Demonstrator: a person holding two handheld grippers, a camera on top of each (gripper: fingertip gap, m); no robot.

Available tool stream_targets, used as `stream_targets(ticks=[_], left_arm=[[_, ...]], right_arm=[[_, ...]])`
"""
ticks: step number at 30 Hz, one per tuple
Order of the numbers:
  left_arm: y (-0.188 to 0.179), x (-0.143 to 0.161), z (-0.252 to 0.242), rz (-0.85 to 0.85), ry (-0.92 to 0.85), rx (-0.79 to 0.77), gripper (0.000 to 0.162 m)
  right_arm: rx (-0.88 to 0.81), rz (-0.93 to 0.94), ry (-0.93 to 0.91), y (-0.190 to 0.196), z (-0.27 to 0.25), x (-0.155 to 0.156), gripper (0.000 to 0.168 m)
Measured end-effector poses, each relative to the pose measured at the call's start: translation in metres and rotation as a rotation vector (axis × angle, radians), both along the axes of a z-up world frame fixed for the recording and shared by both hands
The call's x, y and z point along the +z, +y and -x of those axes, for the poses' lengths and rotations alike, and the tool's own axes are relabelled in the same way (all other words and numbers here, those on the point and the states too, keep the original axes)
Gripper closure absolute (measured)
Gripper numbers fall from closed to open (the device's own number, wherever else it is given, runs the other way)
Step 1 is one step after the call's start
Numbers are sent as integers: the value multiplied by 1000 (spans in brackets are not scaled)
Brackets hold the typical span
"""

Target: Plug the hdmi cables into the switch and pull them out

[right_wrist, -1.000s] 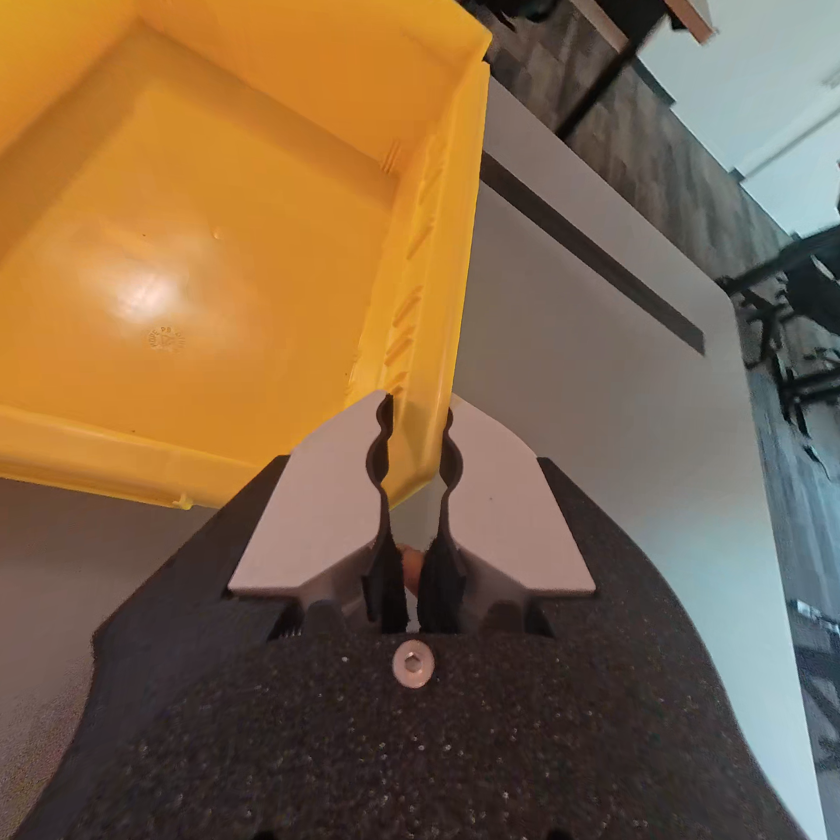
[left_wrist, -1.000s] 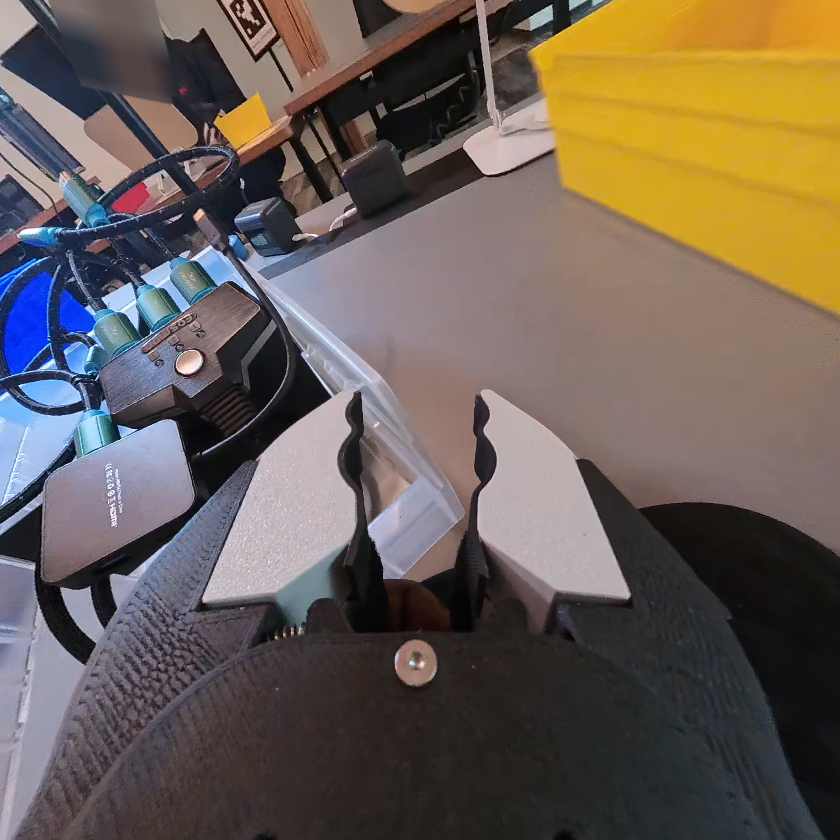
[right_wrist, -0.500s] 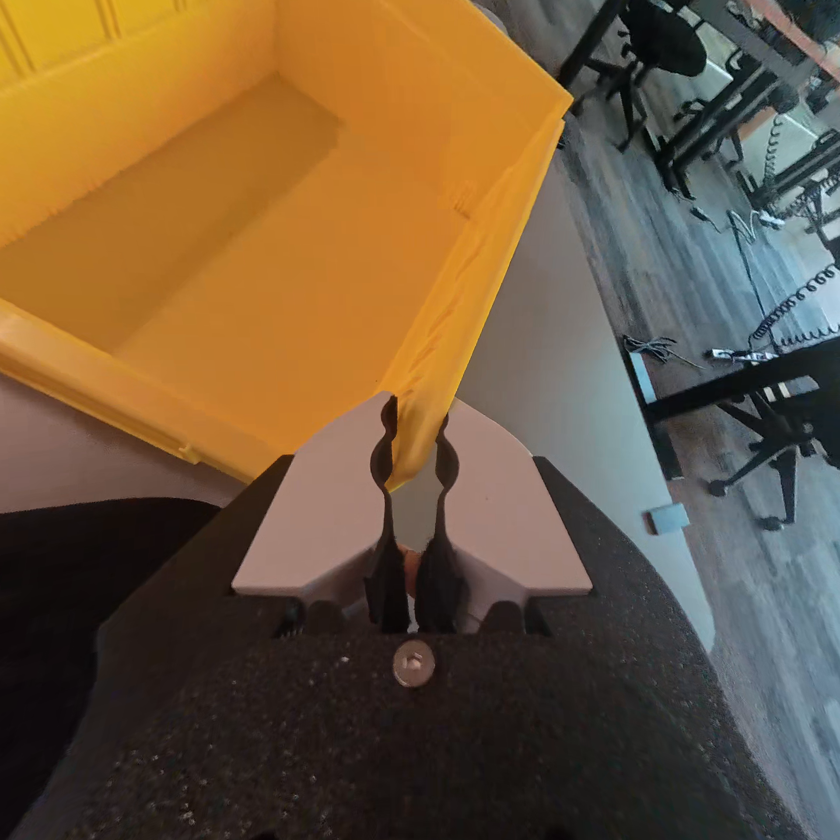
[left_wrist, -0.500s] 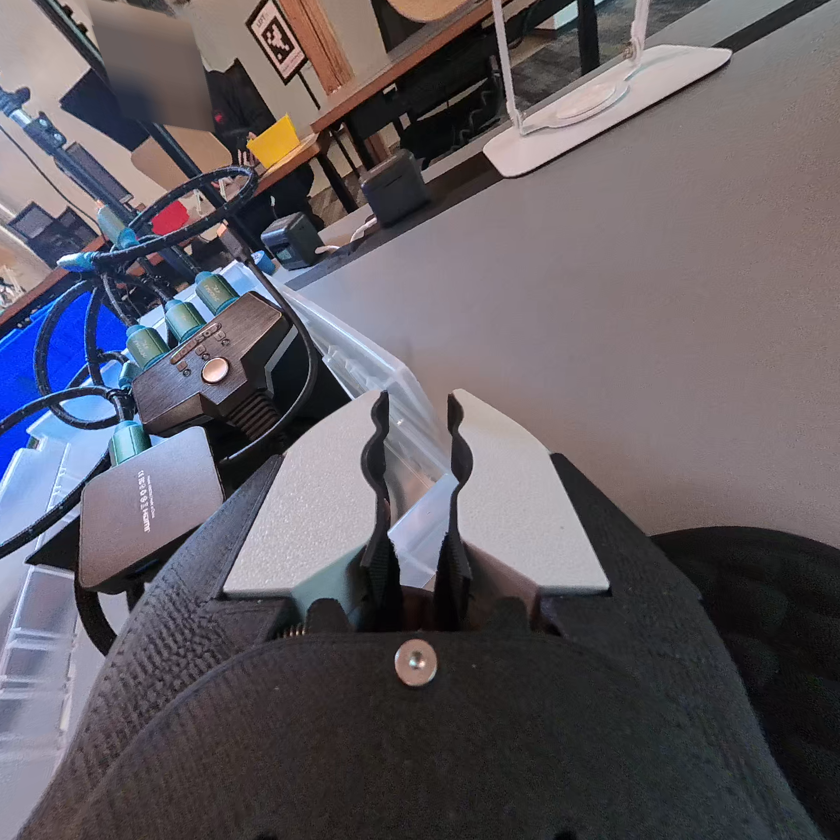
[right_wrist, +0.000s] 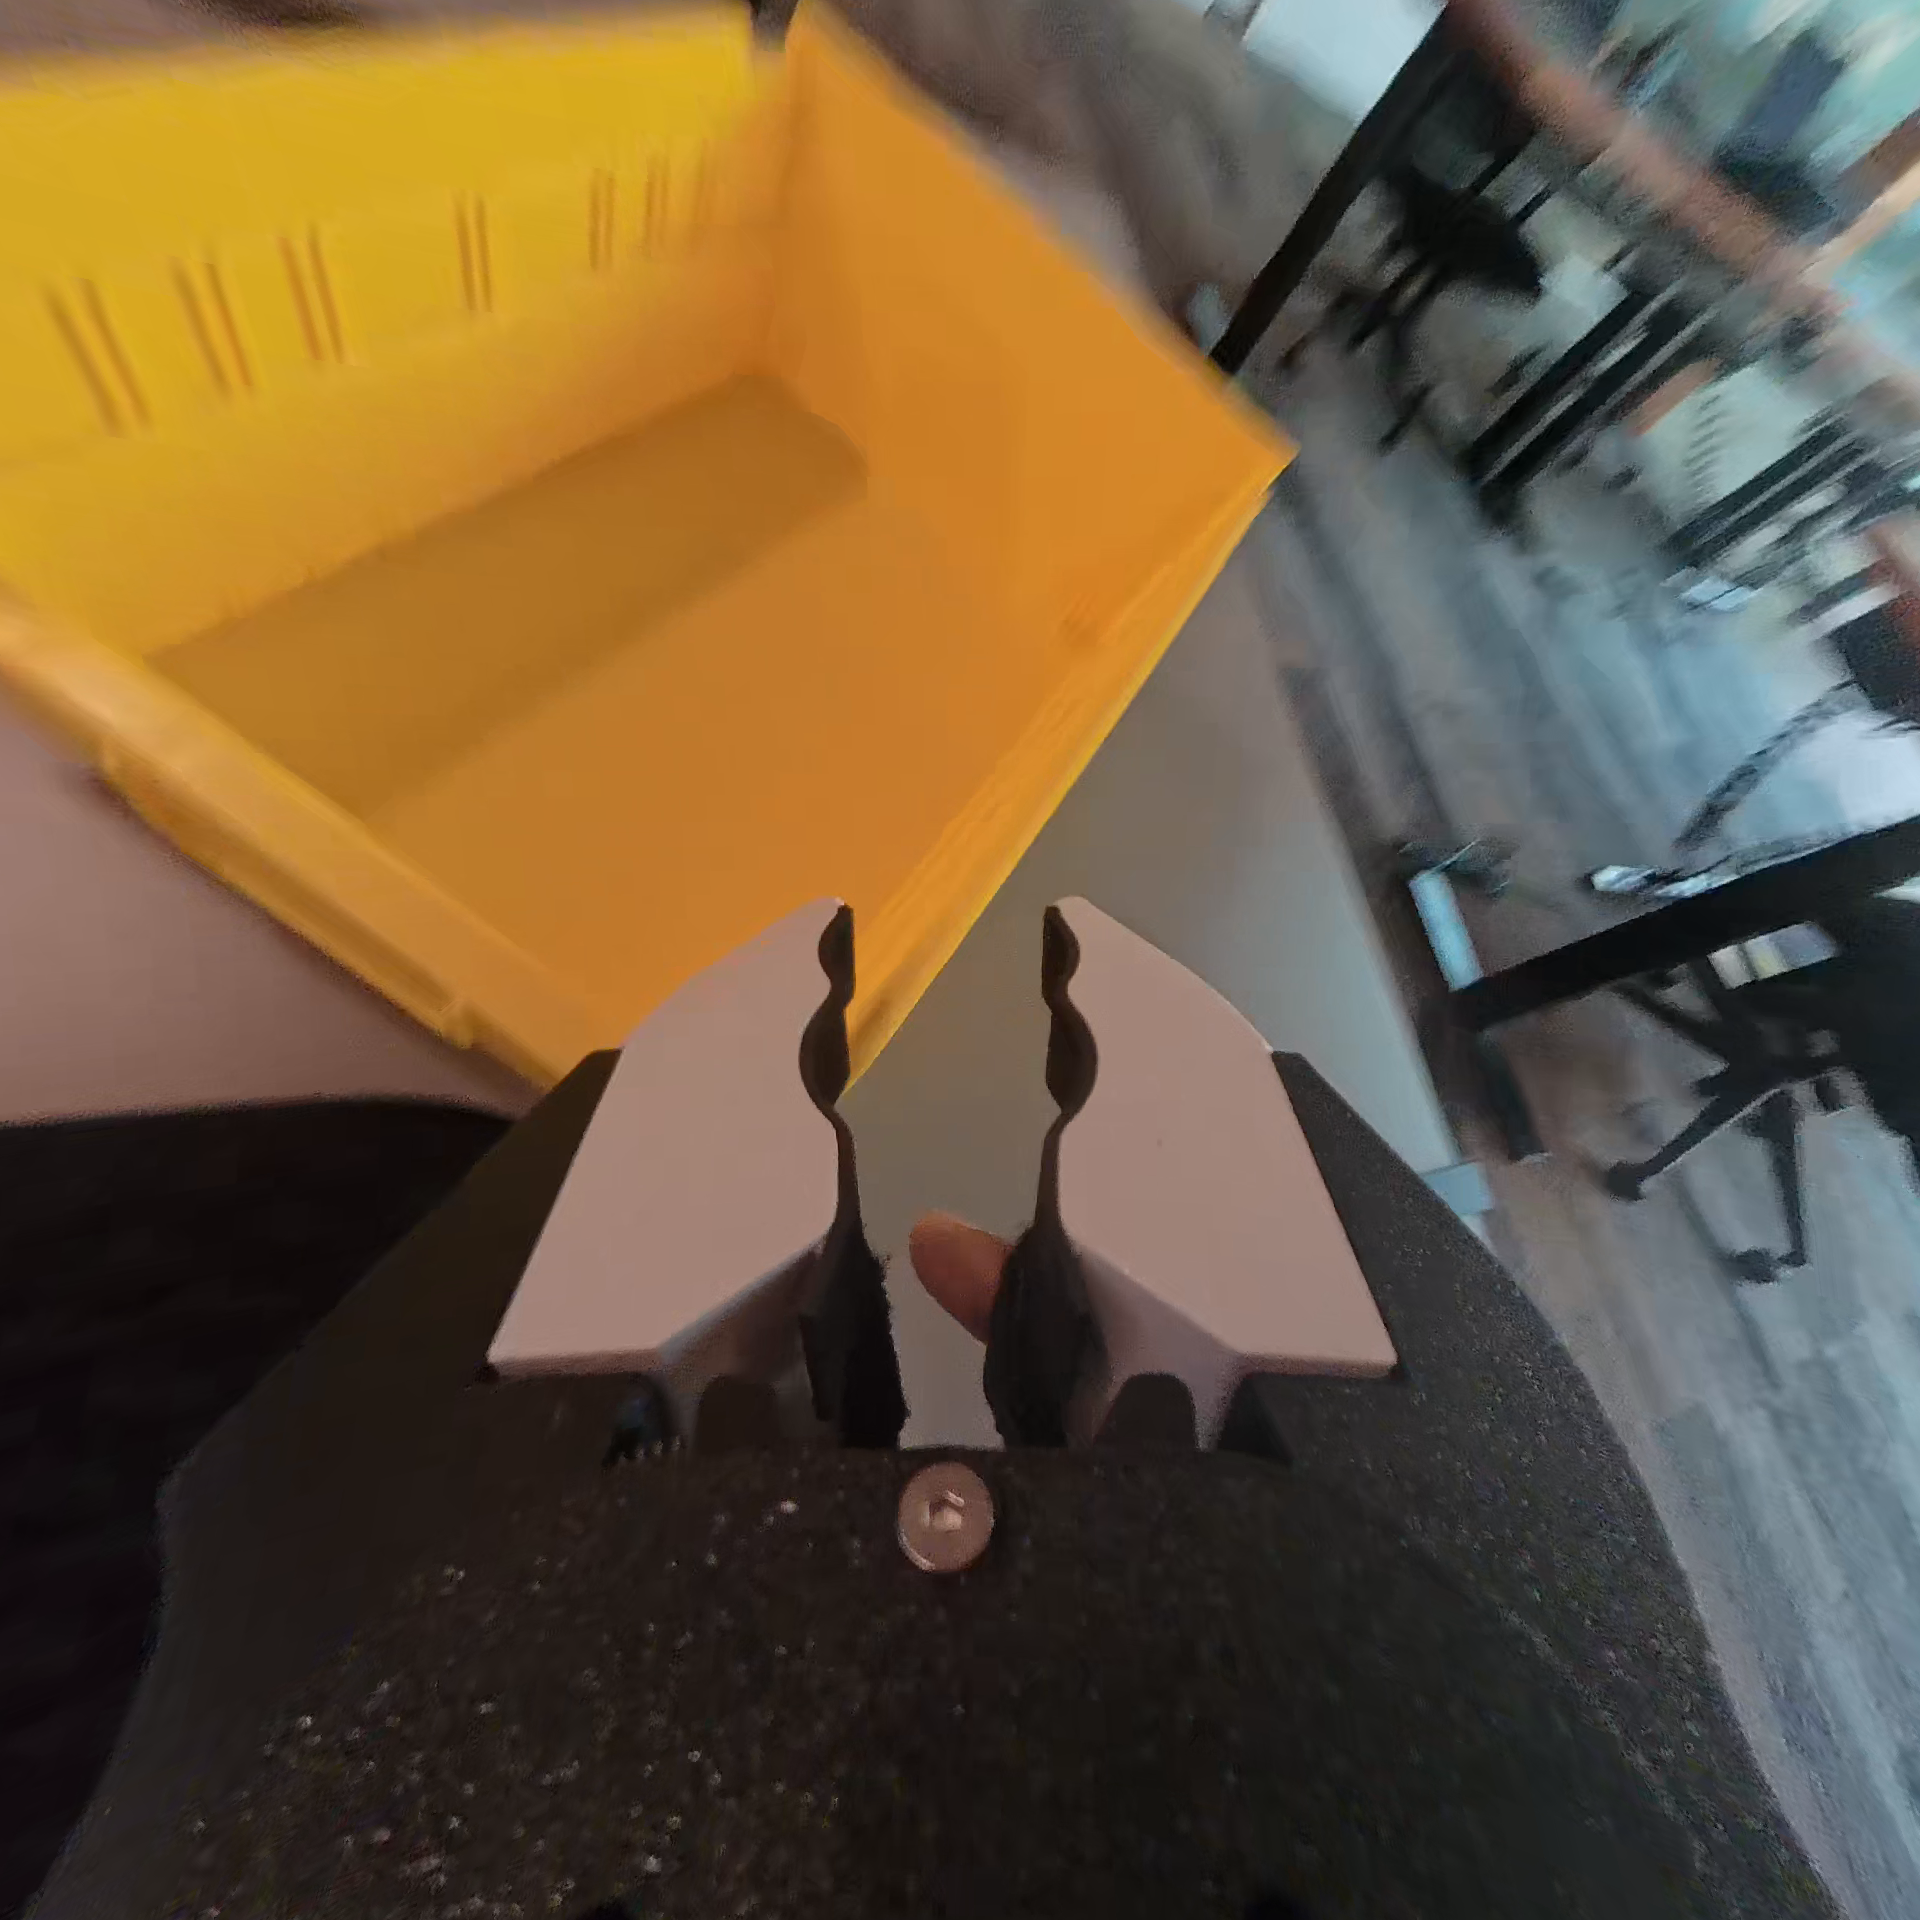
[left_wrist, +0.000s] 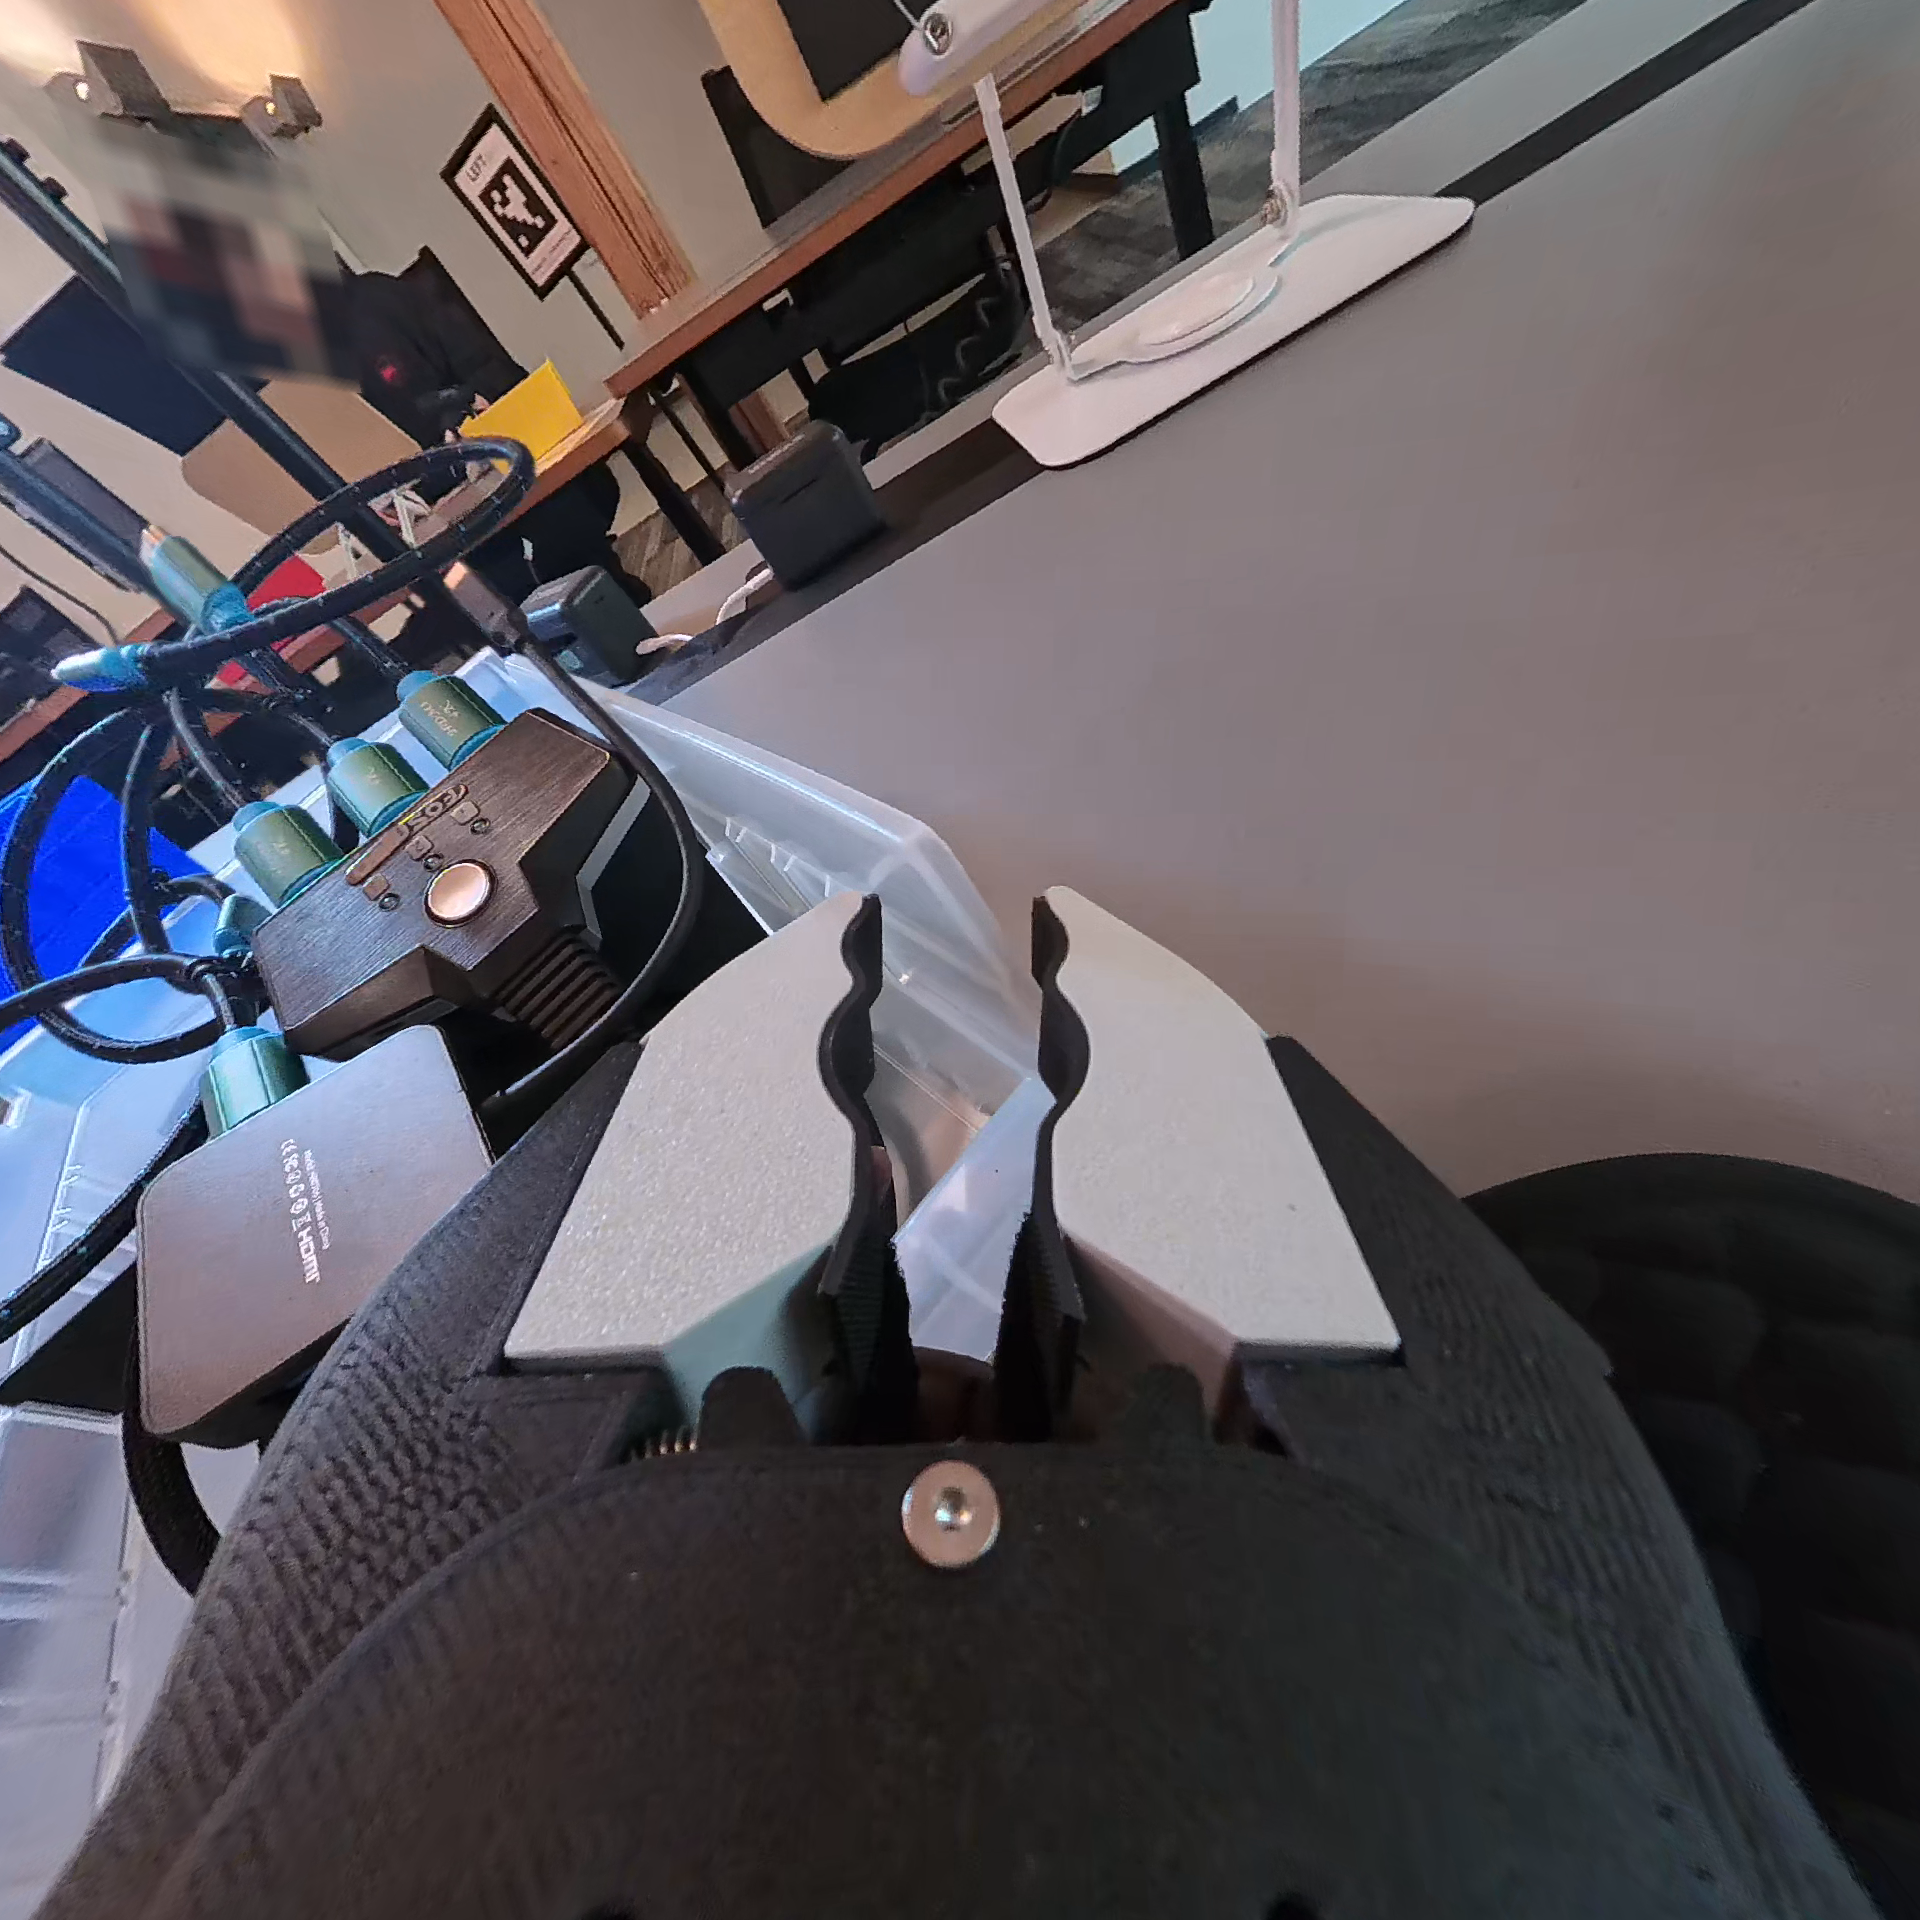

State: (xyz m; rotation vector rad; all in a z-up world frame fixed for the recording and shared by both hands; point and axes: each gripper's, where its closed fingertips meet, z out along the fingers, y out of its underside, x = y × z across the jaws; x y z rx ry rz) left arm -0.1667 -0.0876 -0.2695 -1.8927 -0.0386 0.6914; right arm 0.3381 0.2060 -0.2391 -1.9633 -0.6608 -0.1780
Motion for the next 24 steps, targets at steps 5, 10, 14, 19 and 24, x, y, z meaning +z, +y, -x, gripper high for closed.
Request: stream_targets(ticks=[5,10,14,19,24], left_arm=[[-1,0,-1,-4,7,-8,135],[-1,-2,-1,14,66,13,133],[2,-9,-5,85,171,7,117],[1,-7,-8,60,124,-26,114],[-10,17,-1,-127,33,-1,110]], right_arm=[[253,-460,173,-33,60,93,129],[1191,-375,408,-141,197,67,130],[1348,-93,624,-160,250,11,134],[1423,-90,402,-169,259,-12,121],[1444,-60,373,-172,261,-18,119]])
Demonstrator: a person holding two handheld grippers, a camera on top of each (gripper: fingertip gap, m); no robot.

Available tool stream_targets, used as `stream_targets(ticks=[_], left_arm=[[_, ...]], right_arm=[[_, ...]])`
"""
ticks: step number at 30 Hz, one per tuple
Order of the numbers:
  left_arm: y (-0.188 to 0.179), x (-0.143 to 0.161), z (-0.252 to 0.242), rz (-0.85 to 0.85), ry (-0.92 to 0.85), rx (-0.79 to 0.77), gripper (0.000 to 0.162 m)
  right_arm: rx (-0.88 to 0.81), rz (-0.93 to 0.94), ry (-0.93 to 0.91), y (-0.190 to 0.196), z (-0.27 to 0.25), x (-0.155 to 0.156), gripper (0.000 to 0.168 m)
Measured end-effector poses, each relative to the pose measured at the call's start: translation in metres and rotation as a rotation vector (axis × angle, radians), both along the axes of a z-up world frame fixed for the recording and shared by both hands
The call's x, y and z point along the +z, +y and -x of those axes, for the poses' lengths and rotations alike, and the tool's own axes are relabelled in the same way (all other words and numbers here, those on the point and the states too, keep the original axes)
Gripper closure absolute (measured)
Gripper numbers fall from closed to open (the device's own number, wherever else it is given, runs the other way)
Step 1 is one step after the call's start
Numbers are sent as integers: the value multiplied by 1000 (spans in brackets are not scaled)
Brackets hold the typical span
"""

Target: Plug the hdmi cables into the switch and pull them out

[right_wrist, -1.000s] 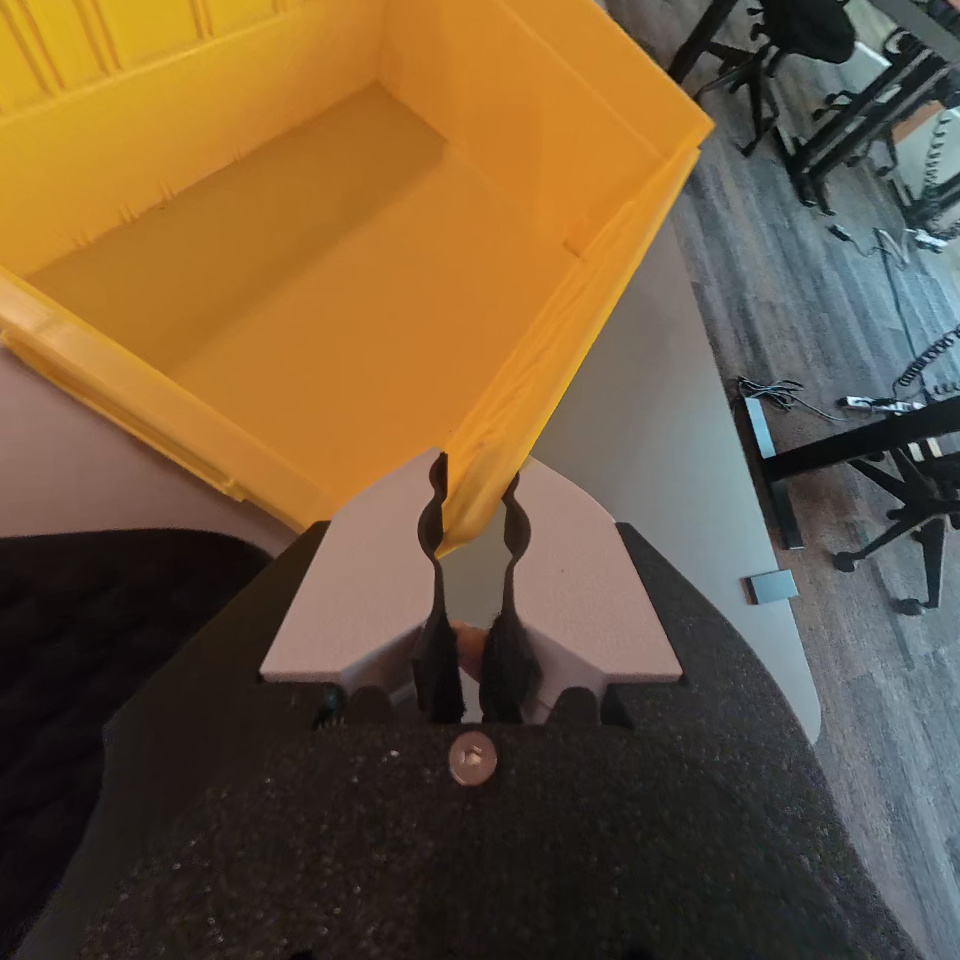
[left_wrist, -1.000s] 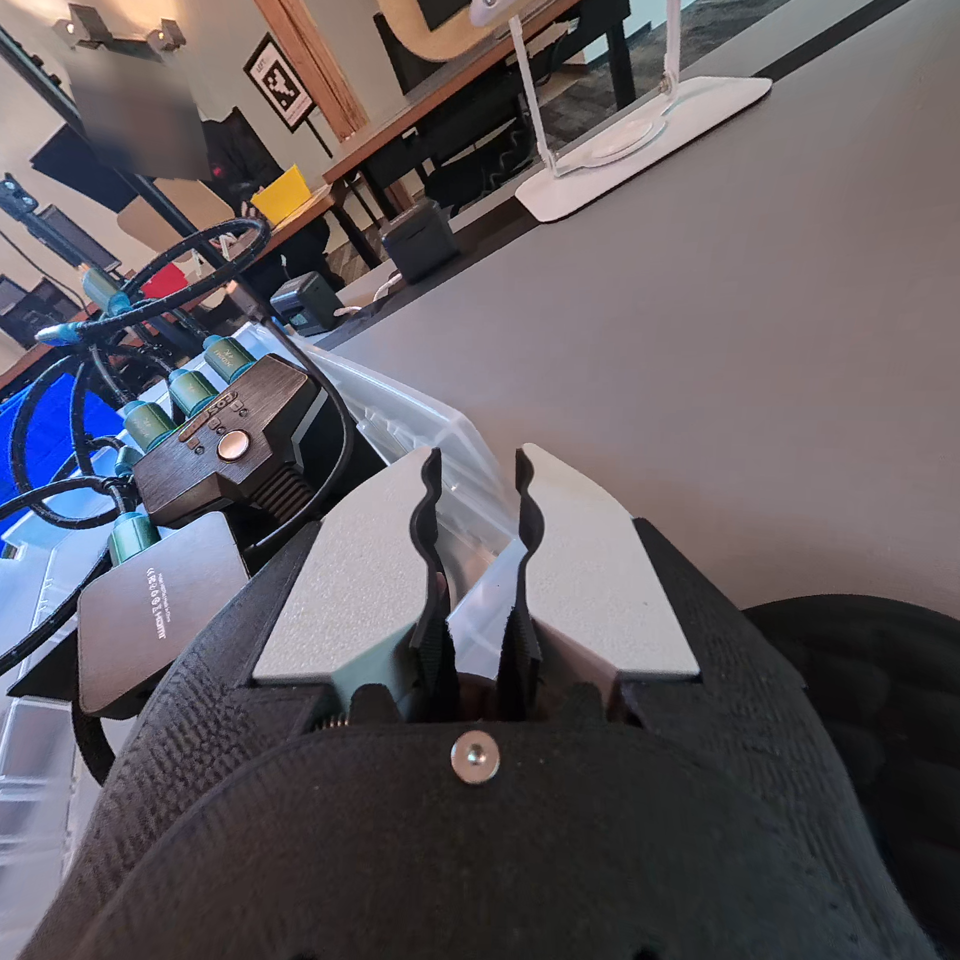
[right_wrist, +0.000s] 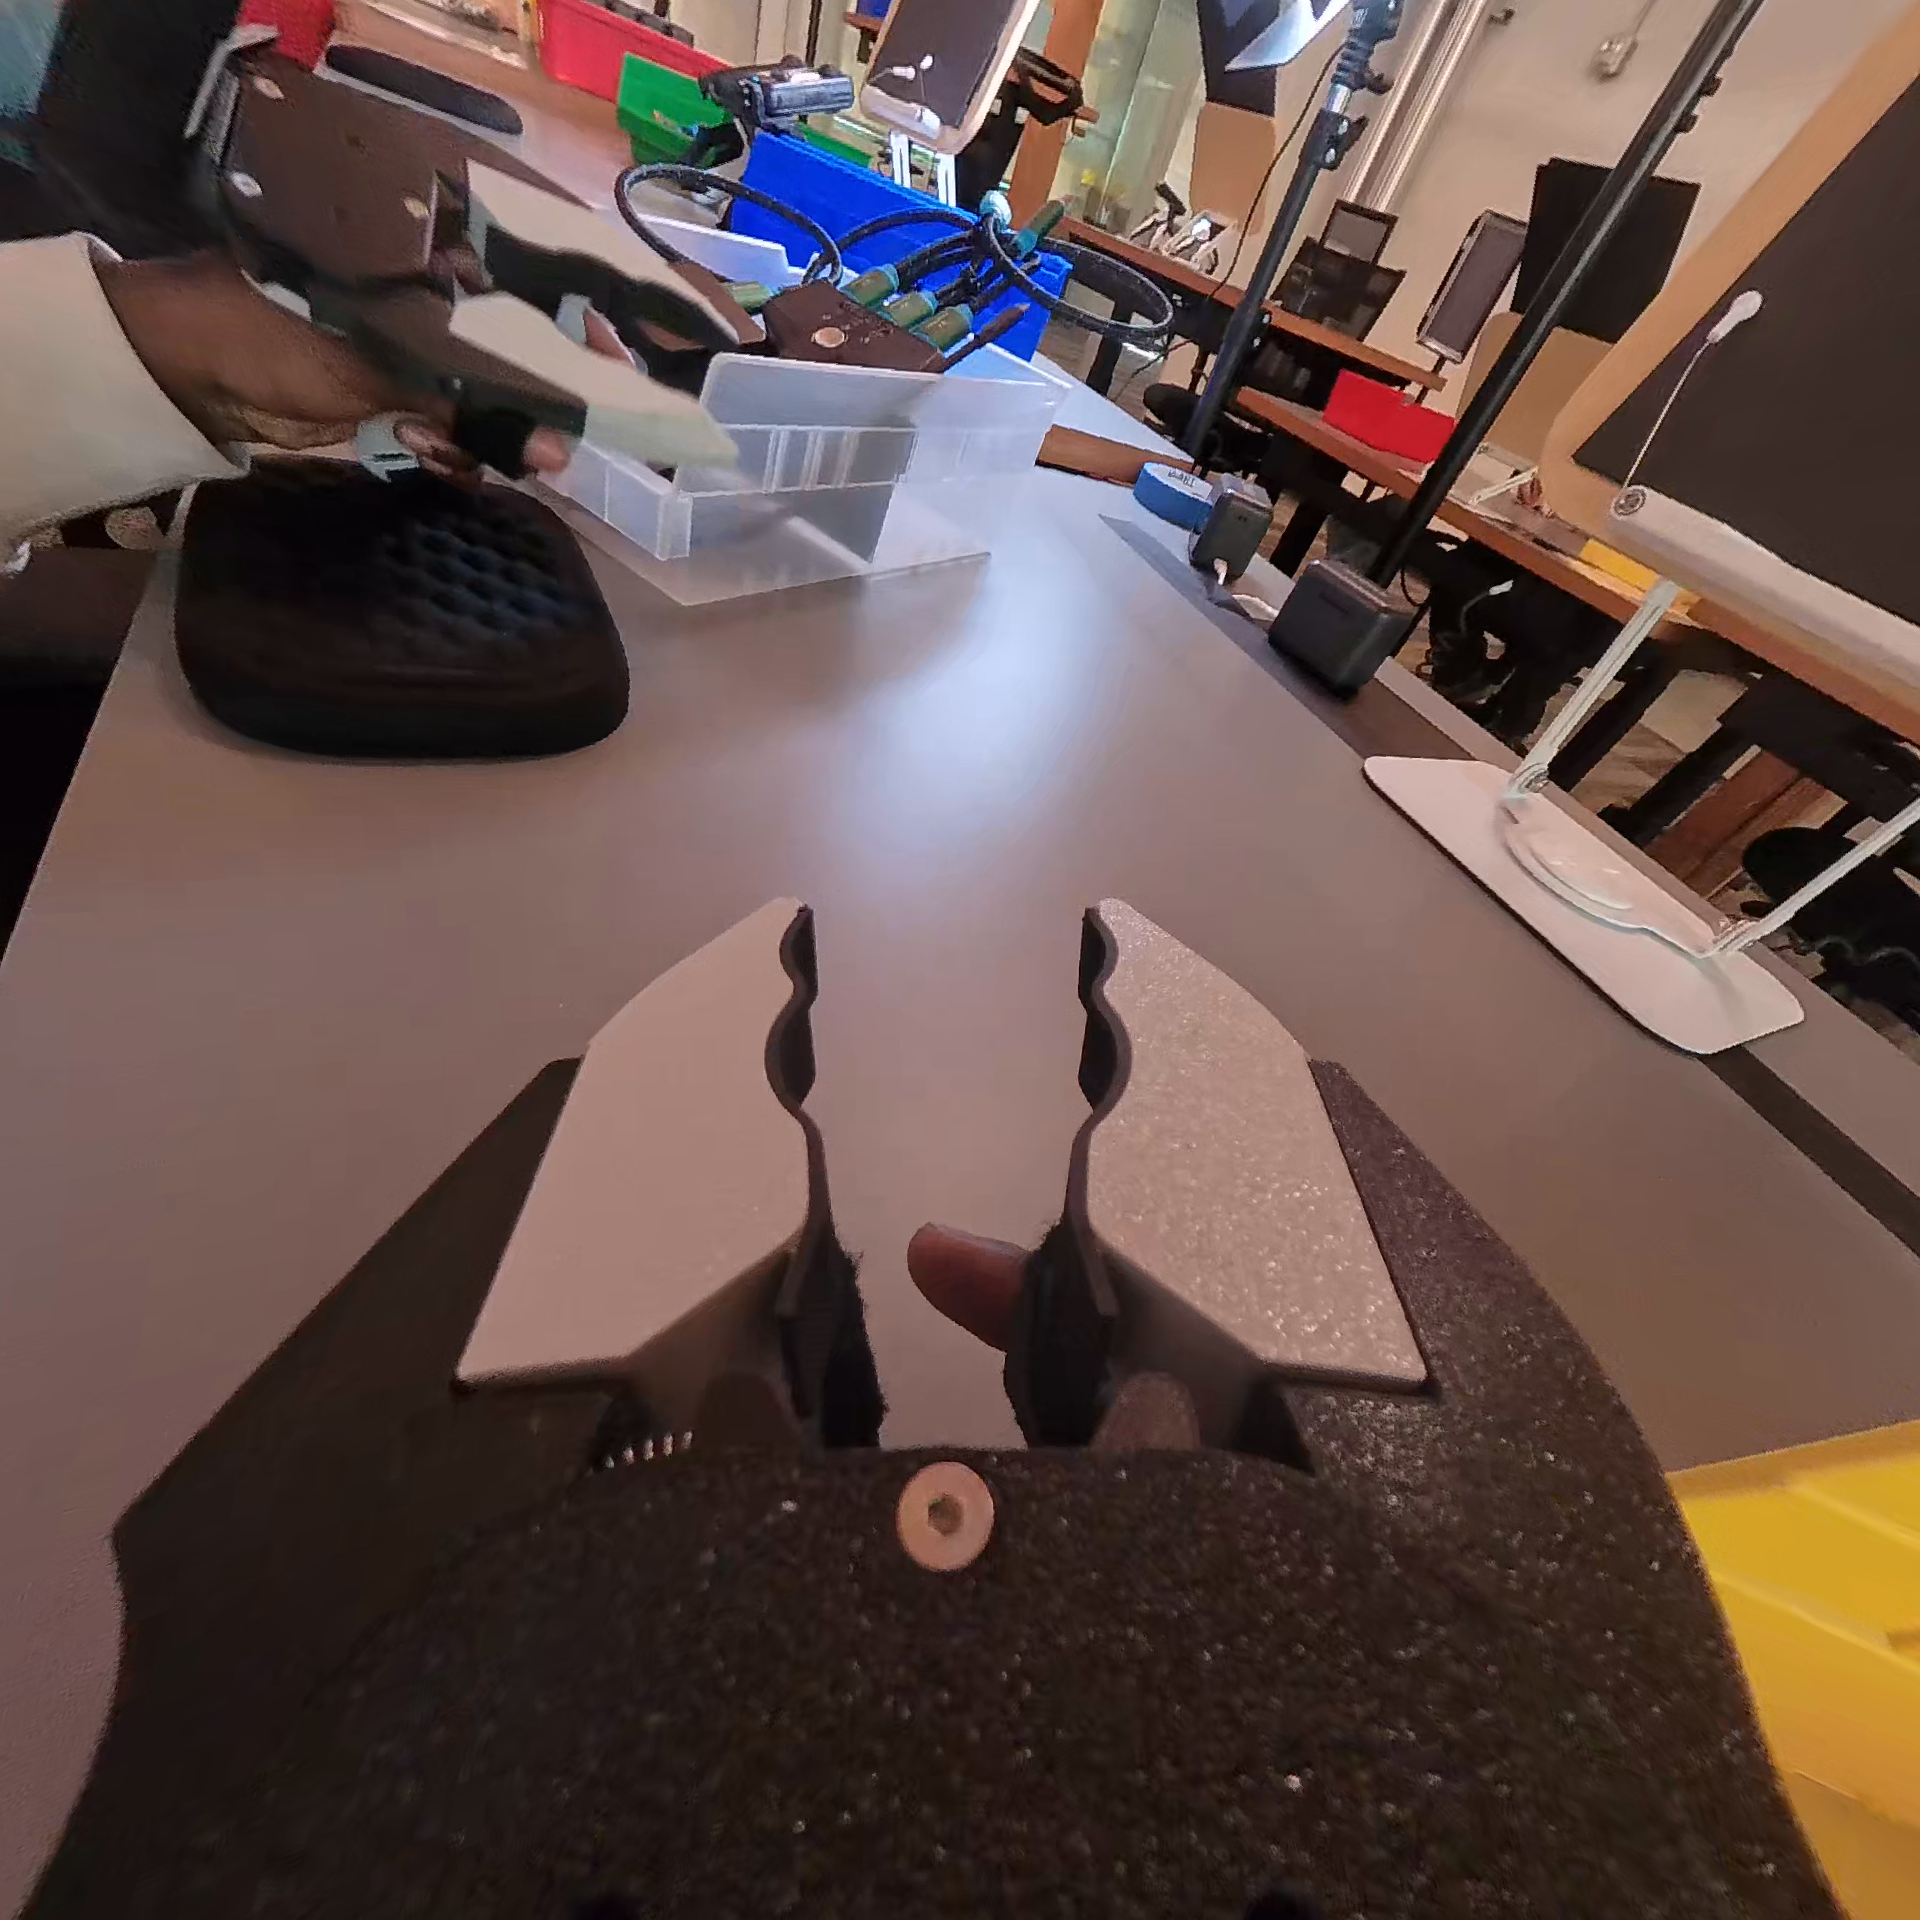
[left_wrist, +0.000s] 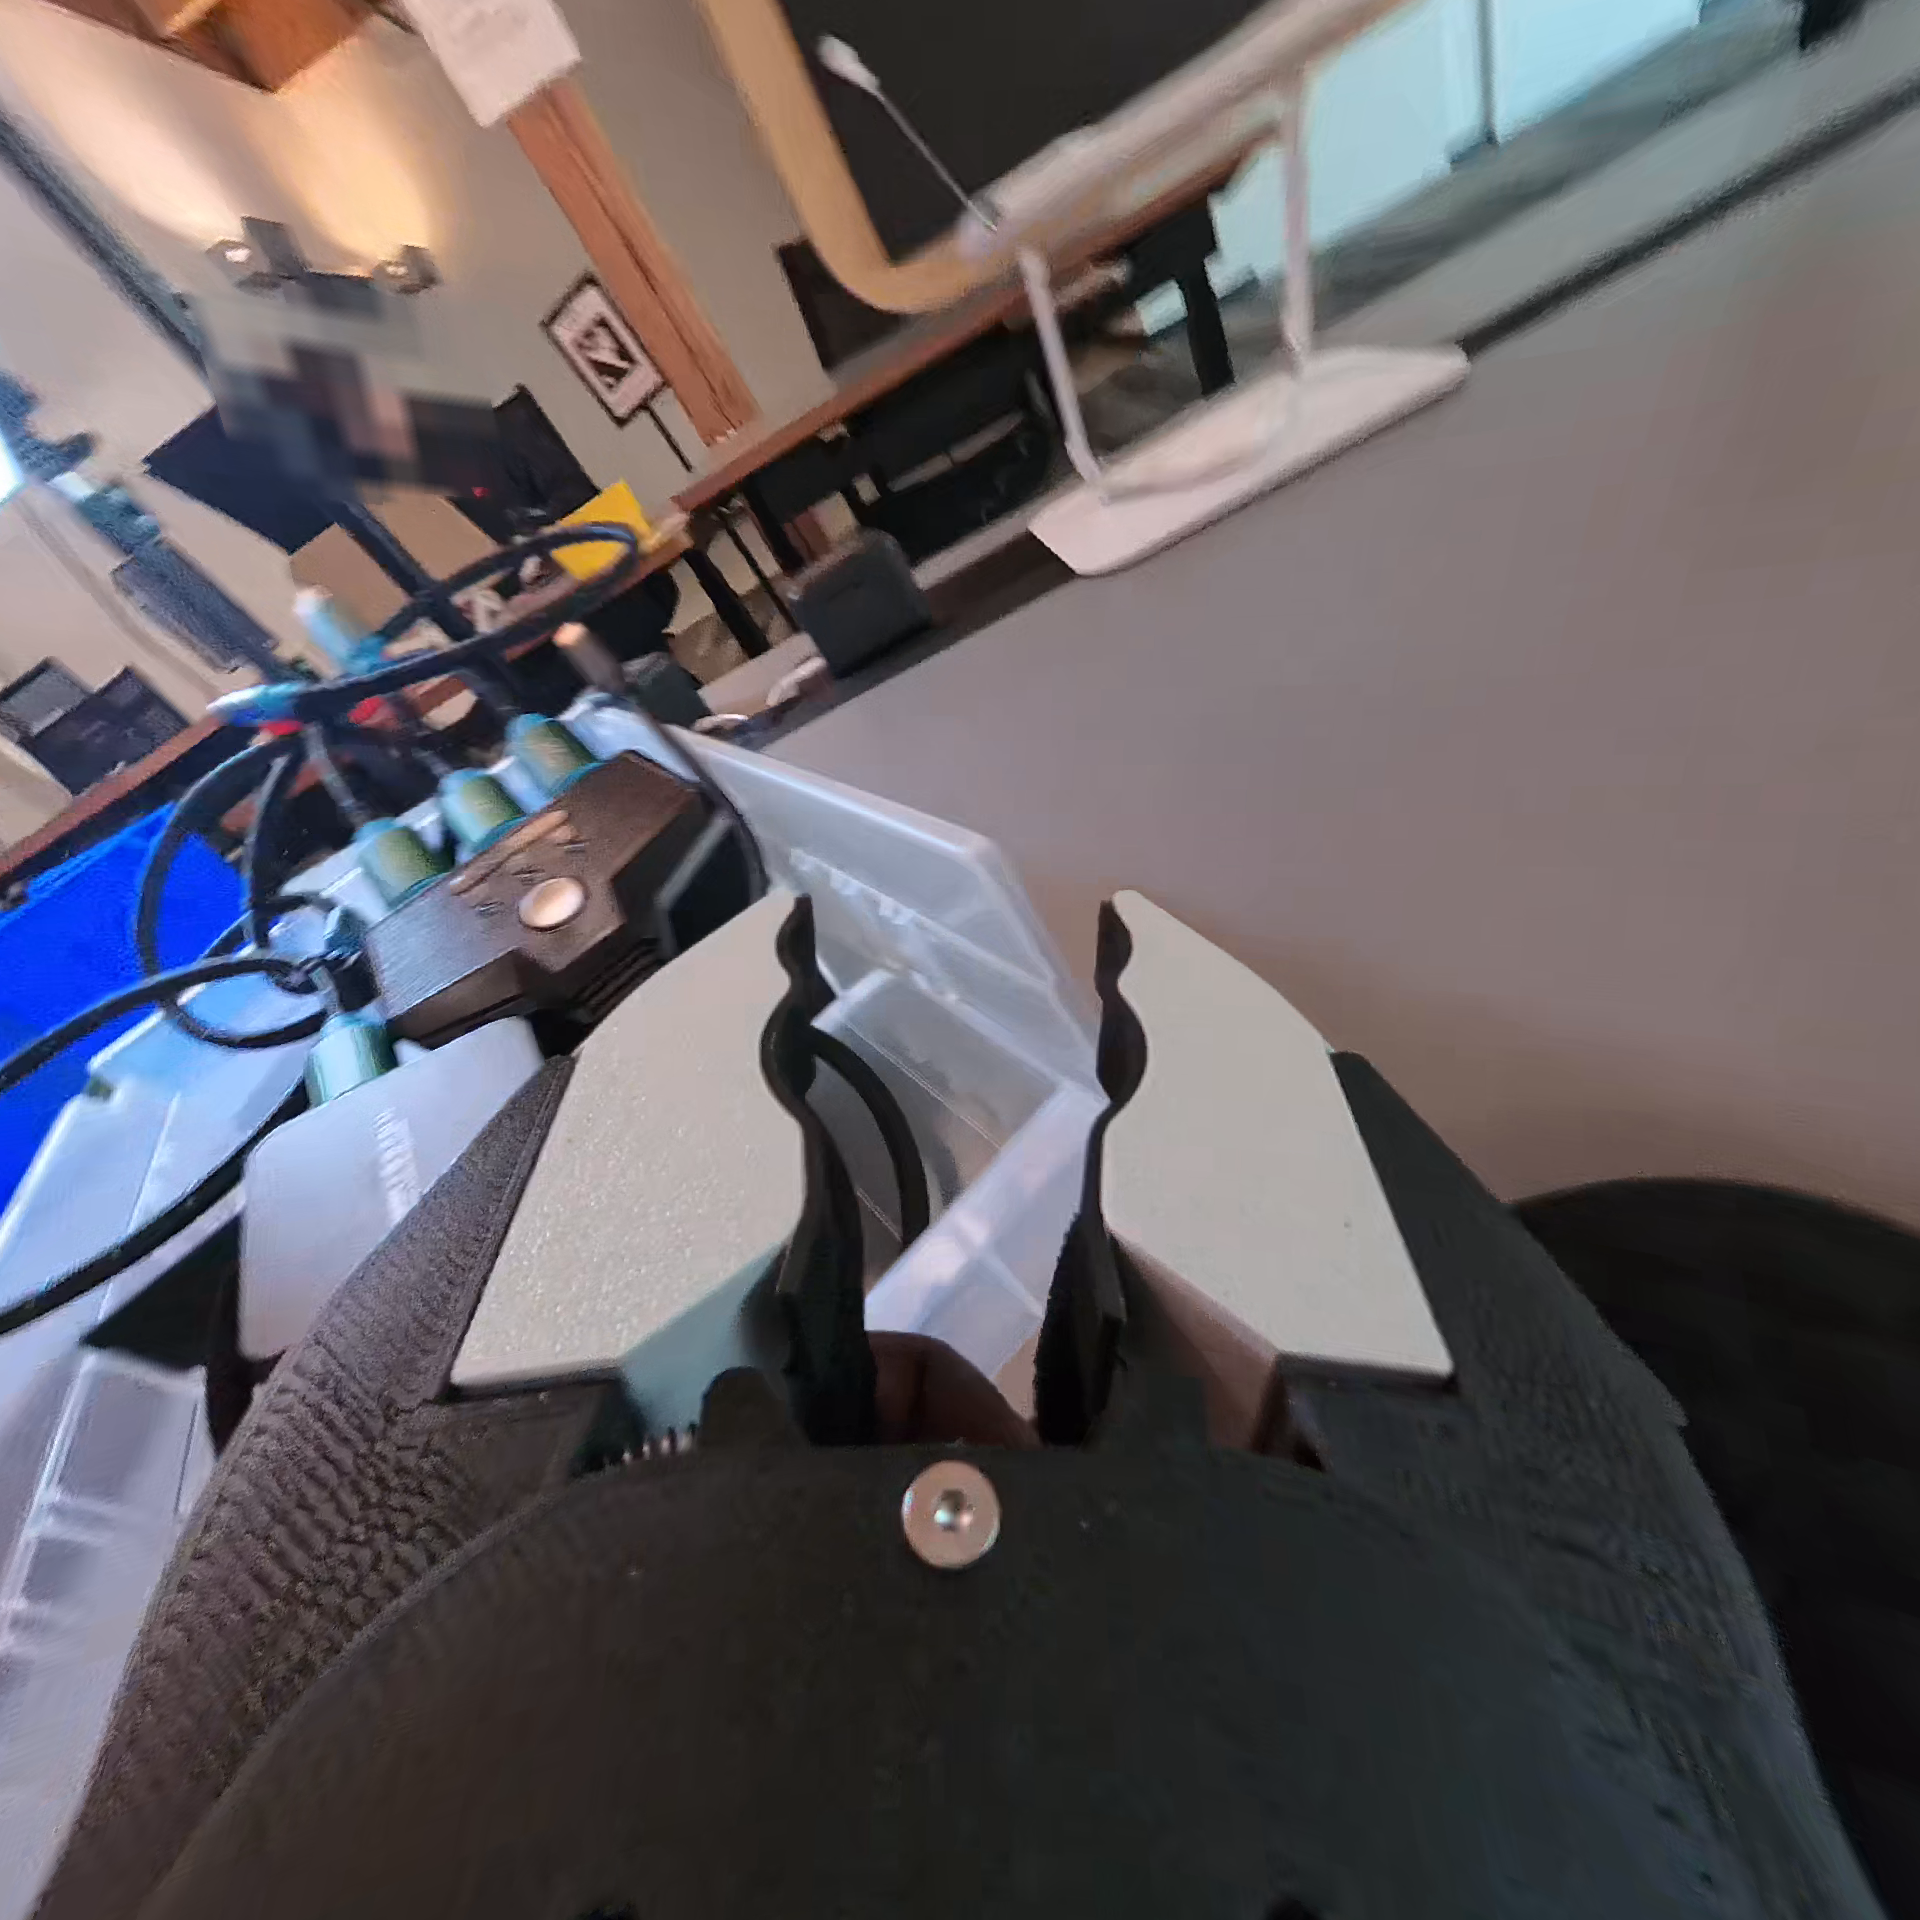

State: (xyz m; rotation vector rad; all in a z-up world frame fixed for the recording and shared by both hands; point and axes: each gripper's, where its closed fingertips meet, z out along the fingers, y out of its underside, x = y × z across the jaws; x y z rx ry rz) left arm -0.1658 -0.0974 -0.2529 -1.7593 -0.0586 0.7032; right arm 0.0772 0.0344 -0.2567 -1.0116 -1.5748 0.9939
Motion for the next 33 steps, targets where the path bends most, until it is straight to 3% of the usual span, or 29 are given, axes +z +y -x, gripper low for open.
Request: stream_targets(ticks=[1,3,6,8,12,15,19,22,29,33], left_arm=[[-5,8,5,-65,-37,24,108],[-16,18,16,-150,-148,70,85],[-30,18,32,-112,-245,162,50],[-36,21,35,-86,-231,192,44],[-40,47,23,-184,-212,116,58],[-57,51,39,-175,-218,206,60],[-82,24,76,12,-247,402,57],[-76,8,87,44,-359,401,57],[-75,-19,113,261,-359,490,67],[-75,-25,121,277,-344,517,74]], right_arm=[[0,3,-3,0,0,0,119],[-5,10,-2,1,0,0,119],[-9,17,-7,2,1,-1,119],[-9,15,-14,2,1,-2,119],[-6,11,-17,2,1,-3,119],[-7,14,-18,2,1,-3,119],[-8,13,-23,2,2,-4,119],[-9,8,-25,2,2,-5,119],[-15,15,-20,3,2,-4,119],[-16,8,-27,3,2,-5,119]])
